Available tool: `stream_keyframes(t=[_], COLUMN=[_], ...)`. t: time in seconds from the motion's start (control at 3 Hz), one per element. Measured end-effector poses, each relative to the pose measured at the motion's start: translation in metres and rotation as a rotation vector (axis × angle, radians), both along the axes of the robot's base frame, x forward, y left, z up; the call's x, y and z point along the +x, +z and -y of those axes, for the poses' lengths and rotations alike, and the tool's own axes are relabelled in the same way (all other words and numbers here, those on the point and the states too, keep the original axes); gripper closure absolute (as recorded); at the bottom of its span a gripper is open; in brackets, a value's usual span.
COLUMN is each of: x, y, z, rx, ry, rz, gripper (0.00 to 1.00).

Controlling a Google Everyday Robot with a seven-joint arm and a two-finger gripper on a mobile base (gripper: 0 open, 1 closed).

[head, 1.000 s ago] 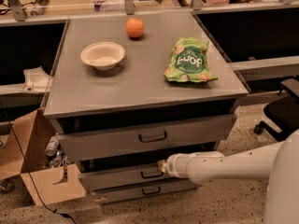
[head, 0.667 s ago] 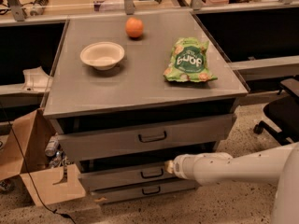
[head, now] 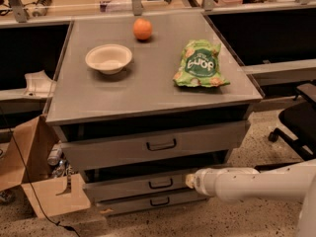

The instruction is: Close middle drawer

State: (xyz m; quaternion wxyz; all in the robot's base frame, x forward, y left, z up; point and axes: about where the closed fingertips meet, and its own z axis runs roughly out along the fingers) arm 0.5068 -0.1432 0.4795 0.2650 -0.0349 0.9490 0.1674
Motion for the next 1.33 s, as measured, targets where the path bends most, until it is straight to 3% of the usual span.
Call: stream_keyframes(t=[0.33,0.67,1.0,1.33], x=[0.002,0.007,0.007,0.02], y=[-0.02,-0.065,-0.065,-0.052], z=[-0.005,-0.019,-0.019,-0.035], rx=[0.005,-0.004,-0.004,0.058], ry=[0.001,0.002,0.002,0.015], rz=[-0.023,-0.075,-0.074,-0.007], gripper=[1.0,1.0,1.0,1.0])
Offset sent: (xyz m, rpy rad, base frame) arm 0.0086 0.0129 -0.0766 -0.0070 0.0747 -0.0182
